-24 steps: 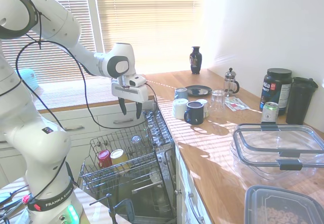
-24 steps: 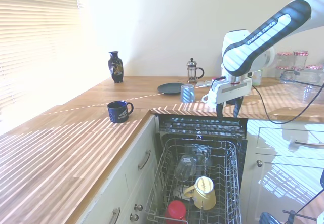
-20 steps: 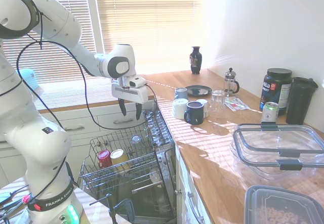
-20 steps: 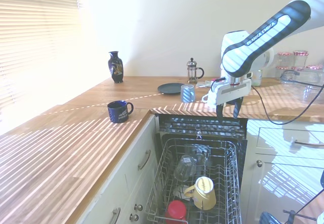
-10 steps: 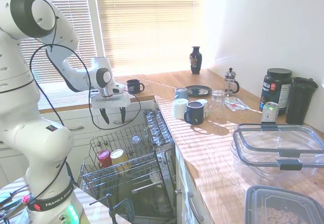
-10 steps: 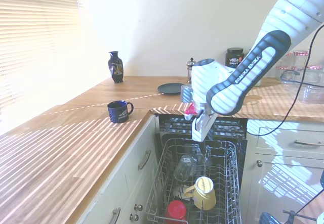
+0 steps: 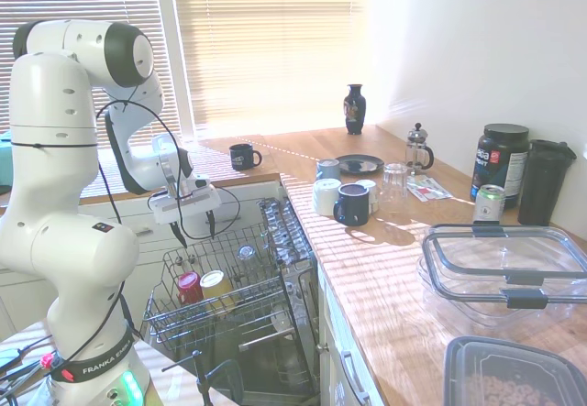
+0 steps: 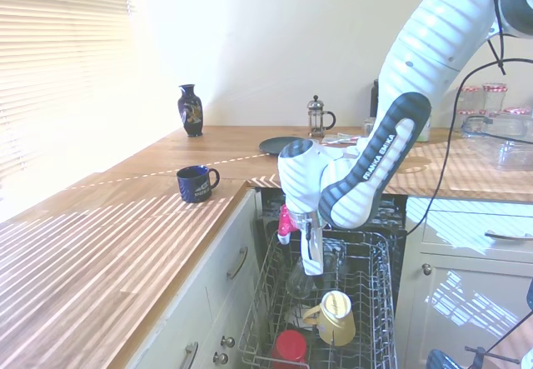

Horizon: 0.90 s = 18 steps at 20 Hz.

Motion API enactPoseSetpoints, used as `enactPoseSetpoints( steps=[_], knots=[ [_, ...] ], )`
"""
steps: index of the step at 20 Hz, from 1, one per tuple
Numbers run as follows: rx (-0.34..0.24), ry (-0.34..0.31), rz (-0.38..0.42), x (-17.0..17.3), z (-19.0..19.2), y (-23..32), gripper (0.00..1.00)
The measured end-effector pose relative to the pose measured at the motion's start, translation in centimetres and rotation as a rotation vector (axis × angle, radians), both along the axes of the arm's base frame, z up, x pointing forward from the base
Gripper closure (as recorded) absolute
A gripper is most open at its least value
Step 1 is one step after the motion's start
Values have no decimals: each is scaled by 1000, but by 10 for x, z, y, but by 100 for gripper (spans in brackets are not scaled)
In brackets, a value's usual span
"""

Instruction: Take a mug cup out of the rack

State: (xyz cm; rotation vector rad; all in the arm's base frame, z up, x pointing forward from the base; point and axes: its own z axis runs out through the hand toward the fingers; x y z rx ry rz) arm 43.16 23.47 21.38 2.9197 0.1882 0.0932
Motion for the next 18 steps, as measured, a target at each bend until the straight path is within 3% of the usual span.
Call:
enactPoseSetpoints(
  steps=[7, 18],
  knots=[
    [-92, -14, 147, -6, -34, -11, 0],
    [-72, 20, 193, -20, -83, 5, 0]
  ],
)
